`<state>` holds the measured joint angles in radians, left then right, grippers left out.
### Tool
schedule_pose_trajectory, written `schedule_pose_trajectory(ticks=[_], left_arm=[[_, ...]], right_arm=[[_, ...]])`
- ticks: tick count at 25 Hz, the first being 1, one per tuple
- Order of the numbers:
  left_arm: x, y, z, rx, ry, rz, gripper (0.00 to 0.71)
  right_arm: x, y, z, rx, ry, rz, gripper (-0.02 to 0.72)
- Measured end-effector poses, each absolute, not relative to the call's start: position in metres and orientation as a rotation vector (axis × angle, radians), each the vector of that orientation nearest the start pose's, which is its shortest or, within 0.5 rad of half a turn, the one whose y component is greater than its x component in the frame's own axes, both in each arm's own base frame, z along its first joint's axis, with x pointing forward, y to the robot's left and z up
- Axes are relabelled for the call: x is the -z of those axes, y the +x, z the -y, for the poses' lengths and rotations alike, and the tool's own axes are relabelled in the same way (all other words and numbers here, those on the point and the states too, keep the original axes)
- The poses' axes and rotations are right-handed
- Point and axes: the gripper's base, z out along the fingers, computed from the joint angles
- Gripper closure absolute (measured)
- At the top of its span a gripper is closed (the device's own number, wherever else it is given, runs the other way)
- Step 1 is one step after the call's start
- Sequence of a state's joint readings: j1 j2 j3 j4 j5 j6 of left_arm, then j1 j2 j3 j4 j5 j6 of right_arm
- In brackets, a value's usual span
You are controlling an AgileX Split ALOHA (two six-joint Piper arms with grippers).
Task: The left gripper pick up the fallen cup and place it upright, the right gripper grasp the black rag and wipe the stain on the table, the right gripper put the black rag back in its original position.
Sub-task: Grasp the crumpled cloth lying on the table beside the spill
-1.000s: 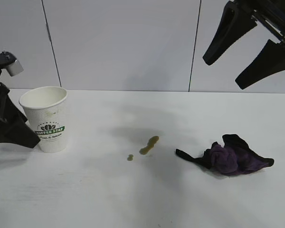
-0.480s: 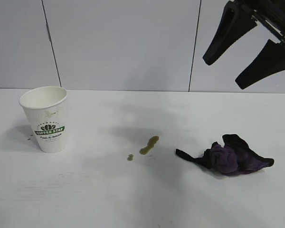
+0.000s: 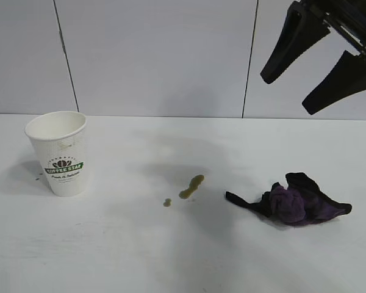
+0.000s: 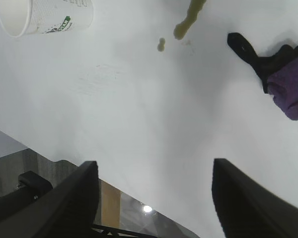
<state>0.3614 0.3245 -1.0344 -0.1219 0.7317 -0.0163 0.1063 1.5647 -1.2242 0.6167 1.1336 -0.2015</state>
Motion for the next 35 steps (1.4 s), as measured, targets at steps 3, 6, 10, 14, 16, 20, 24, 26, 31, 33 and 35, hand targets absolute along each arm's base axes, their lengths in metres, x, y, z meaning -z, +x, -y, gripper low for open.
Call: schedule_pose_trajectory(ticks=[3, 6, 10, 14, 16, 20, 24, 26, 31, 33, 35], left_arm=[[-0.439, -0.022, 0.025, -0.012, -0.204, -1.536, 0.051], [-0.426, -0.027, 0.031, 0.068, -0.090, -1.680, 0.051], [-0.406, -0.027, 0.031, 0.131, 0.034, -1.858, 0.051], [-0.374, -0.014, 0.025, 0.159, 0.081, -2.033, 0.051], [-0.356, -0.005, 0.021, 0.152, 0.095, -2.107, 0.051], [-0.317, 0.011, 0.015, 0.118, 0.114, -2.246, 0.051], [-0.293, 0.015, 0.011, 0.078, 0.121, -2.277, 0.051], [-0.286, 0.009, 0.010, 0.051, 0.121, -2.246, 0.051], [-0.277, -0.008, 0.010, 0.037, 0.122, -2.150, 0.051], [-0.273, -0.013, 0.011, 0.033, 0.123, -2.122, 0.051], [-0.270, -0.012, 0.011, 0.034, 0.123, -2.124, 0.051]], right_arm=[[-0.289, 0.299, -0.080, -0.830, -0.132, -2.815, 0.249], [-0.289, 0.299, -0.080, -0.828, -0.143, -2.813, 0.249], [-0.289, 0.299, -0.080, -0.827, -0.147, -2.812, 0.249], [-0.289, 0.299, -0.080, -0.827, -0.147, -2.811, 0.249], [-0.289, 0.299, -0.080, -0.827, -0.147, -2.811, 0.249], [-0.289, 0.299, -0.080, -0.825, -0.148, -2.812, 0.249], [-0.289, 0.299, -0.080, -0.825, -0.148, -2.812, 0.249], [-0.289, 0.299, -0.080, -0.825, -0.148, -2.812, 0.249], [-0.289, 0.299, -0.080, -0.825, -0.148, -2.812, 0.249], [-0.289, 0.299, -0.080, -0.823, -0.149, -2.812, 0.249], [-0.289, 0.299, -0.079, -0.803, -0.165, -2.816, 0.249]])
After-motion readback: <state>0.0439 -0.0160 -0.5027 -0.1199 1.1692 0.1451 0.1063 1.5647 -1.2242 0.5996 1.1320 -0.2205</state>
